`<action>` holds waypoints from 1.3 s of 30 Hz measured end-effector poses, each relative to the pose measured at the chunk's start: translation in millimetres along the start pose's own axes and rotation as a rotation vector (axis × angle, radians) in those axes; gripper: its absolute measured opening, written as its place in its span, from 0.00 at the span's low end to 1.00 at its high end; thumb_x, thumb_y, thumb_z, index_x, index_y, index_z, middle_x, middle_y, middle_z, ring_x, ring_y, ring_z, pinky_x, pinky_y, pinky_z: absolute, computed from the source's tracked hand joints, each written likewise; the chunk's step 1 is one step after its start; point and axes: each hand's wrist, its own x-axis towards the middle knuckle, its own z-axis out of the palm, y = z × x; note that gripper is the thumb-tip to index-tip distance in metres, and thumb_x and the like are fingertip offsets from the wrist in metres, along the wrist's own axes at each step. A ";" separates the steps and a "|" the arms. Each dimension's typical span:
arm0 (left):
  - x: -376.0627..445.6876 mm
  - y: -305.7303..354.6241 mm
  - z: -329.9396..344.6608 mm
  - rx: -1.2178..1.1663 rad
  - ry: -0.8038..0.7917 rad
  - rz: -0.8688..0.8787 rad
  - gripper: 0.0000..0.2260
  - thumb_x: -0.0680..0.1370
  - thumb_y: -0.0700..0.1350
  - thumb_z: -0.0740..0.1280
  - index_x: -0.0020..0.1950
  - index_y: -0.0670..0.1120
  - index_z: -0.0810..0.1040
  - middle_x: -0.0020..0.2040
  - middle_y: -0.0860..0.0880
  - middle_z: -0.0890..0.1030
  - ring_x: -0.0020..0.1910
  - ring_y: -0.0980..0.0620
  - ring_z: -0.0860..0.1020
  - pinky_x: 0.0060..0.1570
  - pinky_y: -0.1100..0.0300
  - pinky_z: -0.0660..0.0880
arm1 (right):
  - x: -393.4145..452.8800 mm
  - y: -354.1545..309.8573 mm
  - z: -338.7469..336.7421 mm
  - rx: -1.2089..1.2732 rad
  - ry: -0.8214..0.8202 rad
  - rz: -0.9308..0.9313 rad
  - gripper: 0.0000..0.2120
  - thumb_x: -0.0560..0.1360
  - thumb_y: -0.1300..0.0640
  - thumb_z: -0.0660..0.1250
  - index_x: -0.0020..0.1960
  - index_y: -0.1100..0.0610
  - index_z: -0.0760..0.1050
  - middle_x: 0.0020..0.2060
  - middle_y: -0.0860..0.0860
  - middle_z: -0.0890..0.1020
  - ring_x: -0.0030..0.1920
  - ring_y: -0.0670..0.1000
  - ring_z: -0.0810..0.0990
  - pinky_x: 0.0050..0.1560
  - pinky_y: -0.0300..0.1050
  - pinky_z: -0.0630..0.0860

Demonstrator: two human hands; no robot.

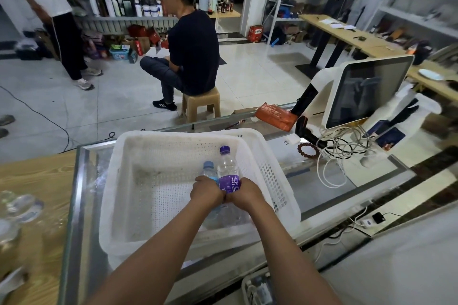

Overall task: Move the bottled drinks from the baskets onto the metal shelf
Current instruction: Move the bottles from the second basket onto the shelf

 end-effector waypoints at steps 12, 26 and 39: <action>-10.7 0.6 -35.3 0.007 -0.140 0.059 0.27 0.68 0.48 0.77 0.58 0.45 0.66 0.40 0.42 0.73 0.34 0.42 0.76 0.23 0.54 0.76 | -7.0 5.4 5.9 0.139 0.069 0.065 0.23 0.60 0.53 0.82 0.53 0.55 0.80 0.47 0.52 0.84 0.47 0.53 0.82 0.50 0.49 0.81; -117.3 44.5 -70.3 -0.348 0.069 0.715 0.20 0.67 0.46 0.78 0.54 0.55 0.74 0.49 0.54 0.81 0.46 0.56 0.80 0.47 0.56 0.79 | -108.7 -1.1 -89.2 0.549 0.560 -0.268 0.19 0.61 0.58 0.82 0.47 0.47 0.79 0.41 0.44 0.85 0.42 0.44 0.84 0.46 0.44 0.80; -318.7 131.8 44.5 -0.283 -0.171 1.242 0.20 0.64 0.46 0.79 0.50 0.58 0.78 0.45 0.61 0.82 0.42 0.66 0.80 0.39 0.66 0.77 | -312.9 151.7 -189.7 0.700 1.102 -0.200 0.22 0.58 0.59 0.83 0.48 0.45 0.80 0.41 0.39 0.86 0.42 0.41 0.85 0.44 0.38 0.80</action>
